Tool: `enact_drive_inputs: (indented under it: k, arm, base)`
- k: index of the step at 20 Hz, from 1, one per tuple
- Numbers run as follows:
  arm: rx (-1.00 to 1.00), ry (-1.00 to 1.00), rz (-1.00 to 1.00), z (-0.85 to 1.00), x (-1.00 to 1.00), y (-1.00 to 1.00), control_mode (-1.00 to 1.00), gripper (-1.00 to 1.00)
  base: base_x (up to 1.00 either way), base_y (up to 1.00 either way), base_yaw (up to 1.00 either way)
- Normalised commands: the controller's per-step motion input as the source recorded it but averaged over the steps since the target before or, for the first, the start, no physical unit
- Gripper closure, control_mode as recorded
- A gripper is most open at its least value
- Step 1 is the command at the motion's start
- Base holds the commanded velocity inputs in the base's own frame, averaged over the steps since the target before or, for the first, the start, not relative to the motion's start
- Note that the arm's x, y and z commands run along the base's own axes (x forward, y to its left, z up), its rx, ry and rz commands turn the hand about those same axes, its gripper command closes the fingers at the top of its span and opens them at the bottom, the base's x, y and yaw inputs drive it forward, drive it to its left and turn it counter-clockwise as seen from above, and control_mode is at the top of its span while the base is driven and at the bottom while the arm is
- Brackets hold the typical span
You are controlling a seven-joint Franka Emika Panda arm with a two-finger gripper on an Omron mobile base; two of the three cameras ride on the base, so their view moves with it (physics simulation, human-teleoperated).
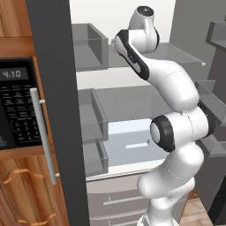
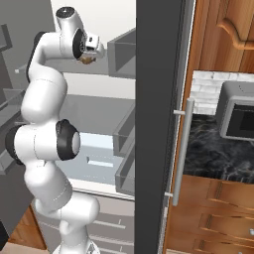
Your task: Grab the onion and lemon from the fridge, place them in the blender, close the lid, and turn on the blender to create a marinade.
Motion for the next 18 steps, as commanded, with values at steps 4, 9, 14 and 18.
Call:
enact_drive_inputs:
  k: [4,9,14,18]
  arm:
    - [0.0,-0.14,0.02,-0.09,-0.71,0.02,-1.0,1.0]
    - [0.0,-0.03,0.0,0.31,-1.0,0.0,-1.0,1.0]
    - [0.0,0.0,0.0,0.27,-1.0,0.0,-1.0,1.0]
    - [0.0,0.0,0.0,-0.01,-1.0,-0.07,-1.0,1.0]
  base:
    - [0.0,0.0,0.0]
    - [0.0,0.0,0.0]
    - [0.0,0.0,0.0]
    - [0.0,0.0,0.0]
